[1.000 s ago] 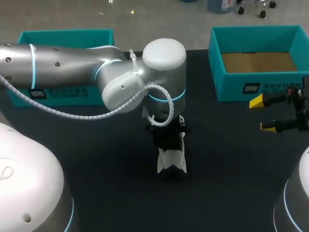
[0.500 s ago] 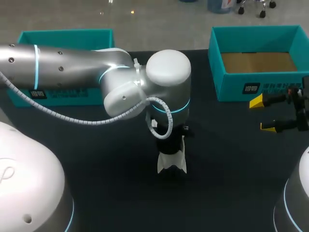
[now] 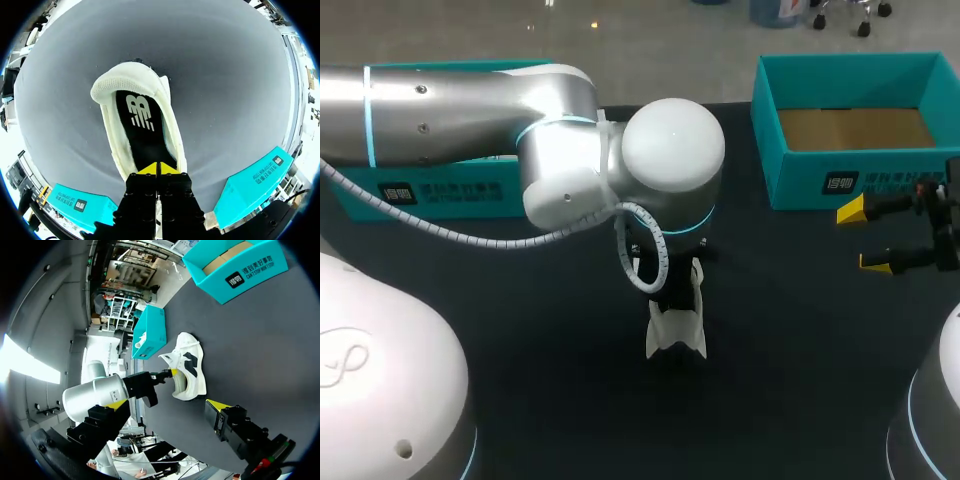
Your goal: Take the shoe out of the shoebox, open the shoe tongue, remove and reinsert the insole, then place the shoe into the shoebox
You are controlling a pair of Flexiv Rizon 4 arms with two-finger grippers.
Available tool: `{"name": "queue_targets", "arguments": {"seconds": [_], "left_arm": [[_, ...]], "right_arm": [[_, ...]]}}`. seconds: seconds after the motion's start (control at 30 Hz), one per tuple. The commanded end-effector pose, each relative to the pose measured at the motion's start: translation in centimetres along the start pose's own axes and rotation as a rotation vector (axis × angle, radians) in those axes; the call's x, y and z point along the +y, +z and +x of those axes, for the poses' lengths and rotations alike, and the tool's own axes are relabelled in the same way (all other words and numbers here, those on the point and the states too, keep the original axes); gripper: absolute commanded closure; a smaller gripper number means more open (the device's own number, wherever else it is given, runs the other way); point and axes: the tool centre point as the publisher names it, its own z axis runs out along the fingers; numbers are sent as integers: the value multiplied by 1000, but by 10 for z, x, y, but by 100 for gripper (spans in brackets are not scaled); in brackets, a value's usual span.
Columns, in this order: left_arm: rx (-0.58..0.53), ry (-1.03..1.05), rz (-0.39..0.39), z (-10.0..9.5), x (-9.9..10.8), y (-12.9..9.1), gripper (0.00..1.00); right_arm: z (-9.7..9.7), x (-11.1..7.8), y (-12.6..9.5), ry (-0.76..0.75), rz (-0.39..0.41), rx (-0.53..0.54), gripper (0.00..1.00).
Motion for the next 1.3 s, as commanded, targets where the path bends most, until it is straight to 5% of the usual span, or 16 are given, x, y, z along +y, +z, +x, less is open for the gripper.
{"name": "queue_targets", "arguments": {"seconds": [0.03,0.1,0.23,0.37,0.43,1.3], "left_arm": [[12,-7,-16,4,-4,-2,95],[15,-12,-11,5,-3,1,67],[24,-28,-5,5,0,7,36],[39,-50,-4,3,2,10,18],[42,-51,-4,2,1,10,2],[69,-104,11,4,10,5,0]], "right_arm": [[0,-2,0,2,-2,-4,0],[0,-2,0,2,-2,-4,0],[0,-2,0,2,-2,-4,0],[0,-2,0,2,-2,-4,0],[0,-2,0,2,-2,-4,0],[0,-2,0,2,-2,-4,0]]}}
